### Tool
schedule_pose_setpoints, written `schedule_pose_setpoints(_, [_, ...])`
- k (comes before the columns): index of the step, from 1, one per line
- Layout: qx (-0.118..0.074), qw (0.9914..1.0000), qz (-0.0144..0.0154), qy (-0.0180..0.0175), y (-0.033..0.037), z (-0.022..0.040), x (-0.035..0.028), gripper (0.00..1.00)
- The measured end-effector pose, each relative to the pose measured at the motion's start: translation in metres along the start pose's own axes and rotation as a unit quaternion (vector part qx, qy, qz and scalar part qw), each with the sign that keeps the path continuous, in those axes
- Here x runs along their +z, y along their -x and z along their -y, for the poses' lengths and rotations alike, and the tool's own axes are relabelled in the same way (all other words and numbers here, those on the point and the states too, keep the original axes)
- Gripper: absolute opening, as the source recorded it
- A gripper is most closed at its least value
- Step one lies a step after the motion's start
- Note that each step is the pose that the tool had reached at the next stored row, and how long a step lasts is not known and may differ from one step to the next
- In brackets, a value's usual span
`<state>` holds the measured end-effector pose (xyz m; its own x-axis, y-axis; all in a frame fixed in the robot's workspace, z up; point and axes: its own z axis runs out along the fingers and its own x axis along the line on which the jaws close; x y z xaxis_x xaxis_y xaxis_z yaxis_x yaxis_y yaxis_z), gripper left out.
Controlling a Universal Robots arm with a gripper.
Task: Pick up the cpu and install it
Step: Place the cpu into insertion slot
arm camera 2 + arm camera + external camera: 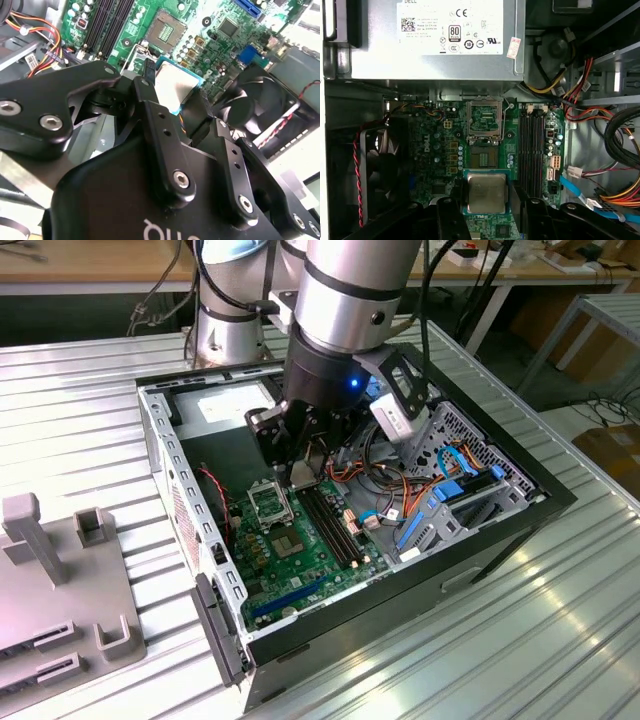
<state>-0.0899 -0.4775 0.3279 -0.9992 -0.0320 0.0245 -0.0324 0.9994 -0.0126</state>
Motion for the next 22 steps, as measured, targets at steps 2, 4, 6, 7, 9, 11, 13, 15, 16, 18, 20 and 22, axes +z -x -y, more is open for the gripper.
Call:
schedule_pose_setpoints(2, [0.0, 1.0, 0.0, 0.0, 0.0001, 0.0002, 0.0038, 0.47])
schedule_pose_setpoints(4, [0.0, 1.0, 0.0, 0.0, 0.0002, 0.0004, 0.0088, 0.47])
schedule_pose_setpoints(6, [0.0, 1.0, 0.0, 0.0, 0.0004, 0.0003, 0.0141, 0.47])
schedule_pose_setpoints(7, [0.0, 1.0, 0.0001, 0.0, 0.0004, 0.0002, 0.0164, 0.47])
schedule_pose_setpoints(9, [0.0, 1.0, 0.0, 0.0, 0.0006, 0.0002, 0.0223, 0.47])
schedule_pose_setpoints(11, [0.001, 1.0, 0.0, 0.0, 0.0007, 0.0001, 0.0271, 0.47])
schedule_pose_setpoints(13, [0.002, 1.0, 0.0001, 0.0001, 0.0008, 0.0001, 0.0316, 0.47])
schedule_pose_setpoints(15, [0.002, 1.0, 0.0, 0.0, 0.0012, -0.0001, 0.035, 0.47])
schedule_pose_setpoints(16, [0.003, 1.0, 0.0, 0.0001, 0.0017, -0.0004, 0.0369, 0.47])
schedule_pose_setpoints(18, [0.004, 0.99999, 0.0, 0.0001, 0.0024, -0.0009, 0.0406, 0.47])
schedule_pose_setpoints(20, [0.004, 0.99999, 0.0, 0.0001, 0.0027, -0.0012, 0.0444, 0.47])
schedule_pose_setpoints(22, [0.004, 0.99999, 0.0, 0.0001, 0.0031, -0.0019, 0.0507, 0.47])
